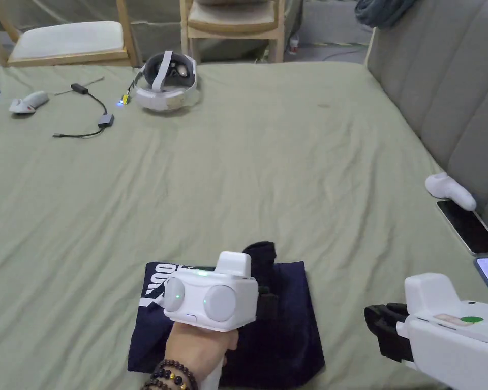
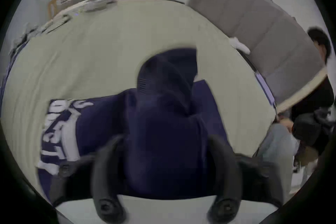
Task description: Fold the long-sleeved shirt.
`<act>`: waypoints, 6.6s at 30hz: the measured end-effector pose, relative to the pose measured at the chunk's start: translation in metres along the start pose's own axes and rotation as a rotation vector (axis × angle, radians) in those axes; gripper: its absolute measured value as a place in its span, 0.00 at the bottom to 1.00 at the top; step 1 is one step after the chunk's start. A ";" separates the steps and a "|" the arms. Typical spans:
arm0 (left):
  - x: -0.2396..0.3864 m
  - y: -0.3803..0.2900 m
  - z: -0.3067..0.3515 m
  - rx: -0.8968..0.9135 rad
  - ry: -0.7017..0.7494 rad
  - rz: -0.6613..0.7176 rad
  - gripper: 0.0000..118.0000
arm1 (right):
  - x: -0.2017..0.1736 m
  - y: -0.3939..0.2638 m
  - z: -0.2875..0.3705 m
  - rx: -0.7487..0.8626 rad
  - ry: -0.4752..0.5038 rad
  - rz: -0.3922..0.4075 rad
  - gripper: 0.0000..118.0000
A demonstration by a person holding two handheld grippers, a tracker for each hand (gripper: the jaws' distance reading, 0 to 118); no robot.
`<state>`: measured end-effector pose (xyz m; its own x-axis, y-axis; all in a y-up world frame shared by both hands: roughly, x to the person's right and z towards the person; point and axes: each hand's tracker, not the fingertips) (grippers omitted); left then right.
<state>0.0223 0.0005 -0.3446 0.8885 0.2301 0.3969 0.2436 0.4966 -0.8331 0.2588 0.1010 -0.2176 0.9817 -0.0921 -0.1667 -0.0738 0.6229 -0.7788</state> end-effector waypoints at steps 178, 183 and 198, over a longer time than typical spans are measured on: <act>-0.070 0.006 0.192 0.988 0.423 -0.019 0.94 | -0.066 0.089 -0.005 0.847 -0.256 0.036 1.00; -0.067 0.007 0.194 0.981 0.370 -0.027 0.94 | -0.070 0.083 0.005 0.863 -0.257 0.022 1.00; -0.071 0.011 0.197 0.994 0.384 -0.032 0.94 | -0.077 0.093 0.008 0.857 -0.289 0.023 1.00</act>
<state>-0.1145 0.1540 -0.3058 0.9927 0.0117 0.1201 -0.0036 0.9977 -0.0673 0.1777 0.1716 -0.2722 0.9959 0.0540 0.0720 -0.0512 0.9979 -0.0402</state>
